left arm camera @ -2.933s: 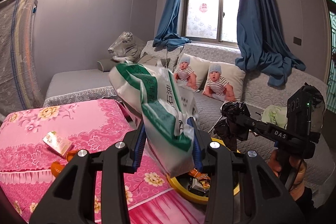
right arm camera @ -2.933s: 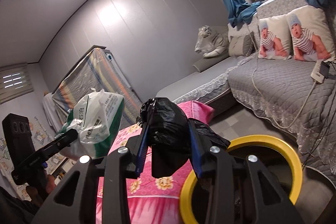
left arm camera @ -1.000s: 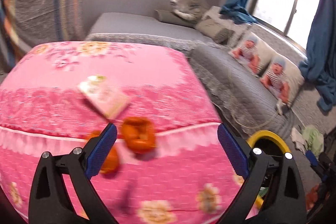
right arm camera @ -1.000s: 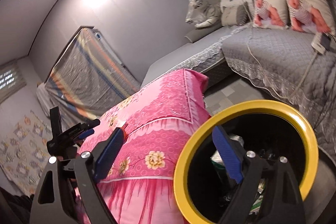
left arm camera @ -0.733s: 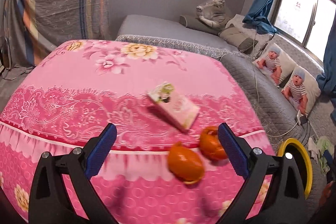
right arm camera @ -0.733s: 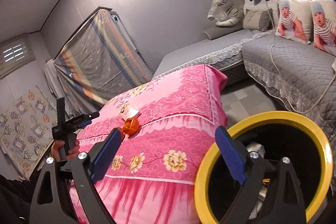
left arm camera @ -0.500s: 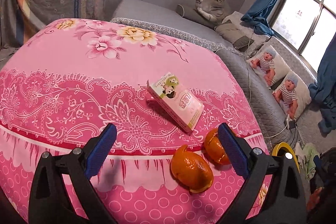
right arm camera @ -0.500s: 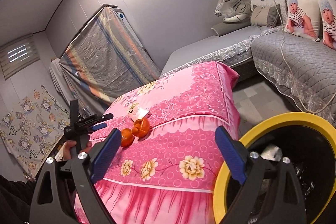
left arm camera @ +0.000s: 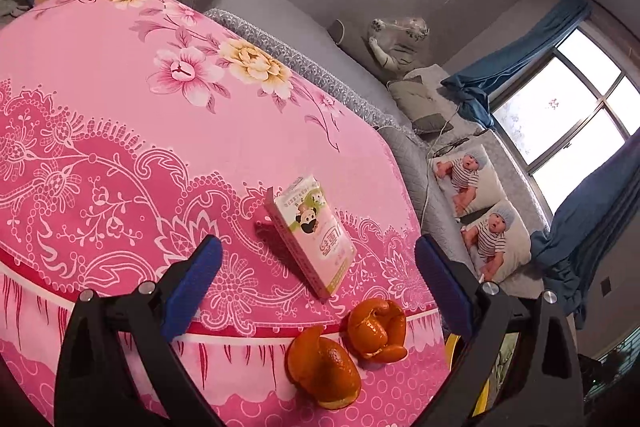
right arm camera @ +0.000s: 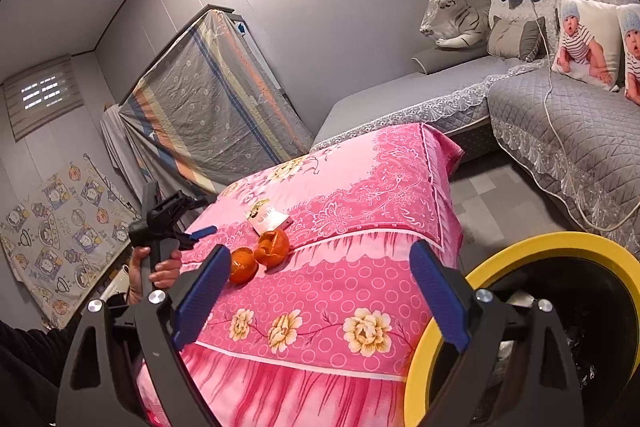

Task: Collect trash
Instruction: 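Move both tools back over the bed toward the pink carton and orange peels, then grasp the pink milk carton with the right tool and lift it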

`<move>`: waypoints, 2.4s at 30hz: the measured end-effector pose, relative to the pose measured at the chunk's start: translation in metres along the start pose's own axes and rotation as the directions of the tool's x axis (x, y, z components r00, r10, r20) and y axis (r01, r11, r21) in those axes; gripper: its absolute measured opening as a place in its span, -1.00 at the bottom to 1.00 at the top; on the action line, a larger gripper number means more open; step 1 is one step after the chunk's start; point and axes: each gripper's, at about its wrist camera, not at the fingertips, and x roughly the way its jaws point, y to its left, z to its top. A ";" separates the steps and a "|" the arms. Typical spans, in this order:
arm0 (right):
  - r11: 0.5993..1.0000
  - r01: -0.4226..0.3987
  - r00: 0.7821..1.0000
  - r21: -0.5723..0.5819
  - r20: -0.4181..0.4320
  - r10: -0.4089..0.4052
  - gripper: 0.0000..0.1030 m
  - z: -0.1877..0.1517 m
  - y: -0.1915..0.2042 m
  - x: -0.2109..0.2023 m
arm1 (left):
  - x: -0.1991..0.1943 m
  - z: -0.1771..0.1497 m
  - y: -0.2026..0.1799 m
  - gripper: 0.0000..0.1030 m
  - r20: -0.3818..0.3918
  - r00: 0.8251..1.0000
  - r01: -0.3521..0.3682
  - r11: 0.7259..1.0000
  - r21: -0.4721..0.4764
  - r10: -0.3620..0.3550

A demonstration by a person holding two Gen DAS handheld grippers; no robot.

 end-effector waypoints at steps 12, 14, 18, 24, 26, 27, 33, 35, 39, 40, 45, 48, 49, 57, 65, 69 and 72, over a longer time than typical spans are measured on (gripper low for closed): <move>0.998 0.013 0.997 -0.060 -0.080 -0.018 0.69 0.014 0.028 0.046 | -0.059 0.005 -0.006 0.79 0.174 0.981 -0.092 0.994 0.055 0.081; 0.996 0.020 0.995 -0.087 -0.101 -0.029 0.69 0.022 0.041 0.062 | -0.066 0.004 -0.008 0.79 0.193 0.977 -0.107 0.992 0.065 0.093; 0.978 -0.002 0.985 -0.211 -0.171 -0.035 0.69 0.030 0.078 0.106 | -0.083 0.000 -0.009 0.80 0.268 0.955 -0.161 0.982 0.100 0.129; 0.915 -0.064 0.945 -0.399 -0.319 -0.073 0.75 0.026 0.128 0.191 | -0.095 -0.003 0.007 0.82 0.320 0.934 -0.192 0.979 0.073 0.160; 0.878 -0.078 0.931 -0.472 -0.350 -0.106 0.75 0.023 0.144 0.222 | -0.093 -0.001 0.017 0.83 0.307 0.939 -0.175 0.984 0.046 0.153; 0.865 -0.090 0.922 -0.494 -0.369 -0.115 0.77 0.022 0.150 0.237 | -0.091 -0.001 0.020 0.83 0.298 0.942 -0.172 0.985 0.034 0.154; 0.803 -0.131 0.859 -0.581 -0.471 -0.201 0.77 0.011 0.173 0.321 | -0.083 0.000 0.039 0.83 0.267 0.951 -0.155 0.988 -0.020 0.155; 0.798 -0.118 0.851 -0.590 -0.475 -0.225 0.77 0.011 0.177 0.341 | -0.081 0.000 0.044 0.83 0.251 0.957 -0.143 0.989 -0.038 0.148; 0.804 -0.109 0.838 -0.585 -0.489 -0.242 0.78 0.013 0.177 0.370 | -0.077 0.000 0.051 0.83 0.236 0.962 -0.129 0.990 -0.060 0.140; 0.805 -0.107 0.835 -0.584 -0.492 -0.246 0.78 0.013 0.177 0.373 | -0.076 0.000 0.053 0.83 0.231 0.963 -0.124 0.990 -0.066 0.136; 0.795 -0.091 0.812 -0.600 -0.507 -0.290 0.77 0.010 0.173 0.396 | -0.072 -0.001 0.057 0.83 0.215 0.968 -0.116 0.991 -0.074 0.129; 0.807 -0.087 0.799 -0.585 -0.525 -0.294 0.77 0.009 0.169 0.408 | -0.070 -0.002 0.054 0.83 0.212 0.969 -0.120 0.991 -0.060 0.130; 0.812 -0.087 0.796 -0.578 -0.531 -0.292 0.77 0.008 0.168 0.410 | -0.070 -0.002 0.053 0.83 0.213 0.968 -0.122 0.991 -0.054 0.131; 0.865 -0.115 0.777 -0.489 -0.587 -0.228 0.14 0.009 0.163 0.413 | -0.071 -0.004 0.051 0.83 0.239 0.961 -0.130 0.990 -0.044 0.137; 0.943 -0.142 0.854 -0.301 -0.519 -0.037 0.03 0.055 0.150 0.366 | -0.082 -0.006 0.032 0.83 0.274 0.950 -0.163 0.987 0.015 0.153; 0.957 -0.149 0.894 -0.249 -0.447 0.023 0.04 0.077 0.131 0.312 | -0.081 -0.023 -0.004 0.83 0.214 0.968 -0.167 0.972 0.165 0.130; 0.963 -0.168 0.913 -0.212 -0.403 0.070 0.04 0.078 0.115 0.268 | -0.069 -0.053 -0.037 0.83 0.096 0.989 -0.134 0.941 0.310 0.110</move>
